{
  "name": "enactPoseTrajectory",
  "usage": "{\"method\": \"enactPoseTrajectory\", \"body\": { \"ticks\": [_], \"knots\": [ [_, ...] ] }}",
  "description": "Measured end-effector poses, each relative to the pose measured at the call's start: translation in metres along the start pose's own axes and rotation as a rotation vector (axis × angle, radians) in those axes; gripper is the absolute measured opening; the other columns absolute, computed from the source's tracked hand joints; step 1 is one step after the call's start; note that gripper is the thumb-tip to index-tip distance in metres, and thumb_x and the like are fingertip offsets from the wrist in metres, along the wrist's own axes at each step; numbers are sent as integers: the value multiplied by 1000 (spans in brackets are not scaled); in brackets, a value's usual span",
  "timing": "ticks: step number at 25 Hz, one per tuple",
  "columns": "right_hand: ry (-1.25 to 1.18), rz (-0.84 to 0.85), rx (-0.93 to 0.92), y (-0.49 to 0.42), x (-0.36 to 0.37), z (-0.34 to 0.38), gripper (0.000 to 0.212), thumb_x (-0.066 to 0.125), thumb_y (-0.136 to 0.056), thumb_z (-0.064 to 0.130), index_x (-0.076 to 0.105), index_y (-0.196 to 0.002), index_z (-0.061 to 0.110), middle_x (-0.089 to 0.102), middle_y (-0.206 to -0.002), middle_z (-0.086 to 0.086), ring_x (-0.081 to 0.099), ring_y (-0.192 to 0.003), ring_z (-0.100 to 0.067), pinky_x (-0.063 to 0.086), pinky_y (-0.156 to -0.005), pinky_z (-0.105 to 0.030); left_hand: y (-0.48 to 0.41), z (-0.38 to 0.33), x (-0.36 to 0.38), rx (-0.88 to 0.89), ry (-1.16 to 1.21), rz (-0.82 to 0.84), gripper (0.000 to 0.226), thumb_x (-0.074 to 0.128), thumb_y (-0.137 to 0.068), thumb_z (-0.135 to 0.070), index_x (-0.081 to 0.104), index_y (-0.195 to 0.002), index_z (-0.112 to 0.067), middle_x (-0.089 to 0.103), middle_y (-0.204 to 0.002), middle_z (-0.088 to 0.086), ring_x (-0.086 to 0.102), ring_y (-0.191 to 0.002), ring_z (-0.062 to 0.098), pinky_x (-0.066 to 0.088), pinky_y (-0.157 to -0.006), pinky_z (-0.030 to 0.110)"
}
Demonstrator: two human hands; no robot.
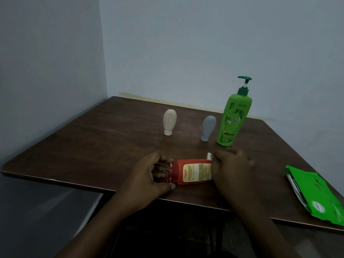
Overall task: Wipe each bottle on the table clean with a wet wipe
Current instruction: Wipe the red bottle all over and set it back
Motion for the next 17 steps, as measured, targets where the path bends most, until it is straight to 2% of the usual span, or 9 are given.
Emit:
{"method": "enactPoseTrajectory", "body": {
  "ticks": [2, 5, 7, 10, 13, 15, 17],
  "knots": [
    [-95, 3, -170, 16, 5, 38, 19, 53, -92, 28, 70, -100, 32, 69, -111, 7, 51, -119, -17, 26, -104, -44, 0, 2, 0, 3, 3, -13, 55, 93, -64, 1, 66, -104, -27, 72, -110, -9, 72, -98, 7, 62, -80, 24],
    [-192, -39, -355, 36, 10, 73, 30, 48, -83, 26, 72, -101, 29, 73, -107, 9, 55, -120, -16, 23, -104, -42, -1, 6, 0, -1, 26, -32, 54, 93, -63, 4, 67, -100, -25, 75, -102, -3, 76, -91, 16, 63, -75, 28],
    [-180, -32, -327, 30, 8, 59, 28, 49, -90, 30, 69, -109, 35, 70, -114, 13, 49, -126, -14, 19, -106, -43, -3, 7, 0, -10, 32, -13, 56, 95, -61, 1, 67, -97, -33, 75, -108, -9, 76, -92, 17, 64, -76, 29],
    [-117, 0, -114, 12, 5, 3, 23, 51, -97, 39, 67, -113, 39, 67, -120, 11, 46, -128, -16, 19, -107, -44, -5, 10, -1, -19, 18, 7, 60, 97, -61, -7, 66, -93, -46, 72, -115, -9, 74, -99, 17, 64, -82, 34],
    [-23, 20, 98, -1, -1, -29, 27, 47, -98, 41, 67, -115, 38, 68, -121, 8, 48, -124, -18, 20, -106, -44, -6, 11, -1, -16, 24, -3, 59, 97, -62, -7, 68, -99, -42, 72, -116, -7, 73, -102, 14, 64, -83, 32],
    [-50, -8, 76, 1, 2, -18, 25, 48, -98, 38, 69, -111, 35, 68, -120, 7, 48, -123, -17, 20, -106, -44, -6, 12, -1, -14, 16, -1, 59, 97, -63, -7, 69, -103, -41, 72, -115, -7, 73, -102, 12, 63, -83, 30],
    [-137, -29, -43, 15, 7, 15, 22, 51, -97, 33, 69, -109, 33, 67, -118, 8, 45, -125, -14, 18, -106, -42, -5, 11, -1, -23, 9, 8, 61, 96, -63, -5, 70, -107, -38, 73, -113, -6, 73, -102, 11, 63, -83, 29]
  ]
}}
Point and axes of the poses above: each hand's wrist, its own y-axis away from the middle knuckle, its own x-axis out of the palm, z = x × y, the point moved 2 cm from there along -y, towards the middle knuckle
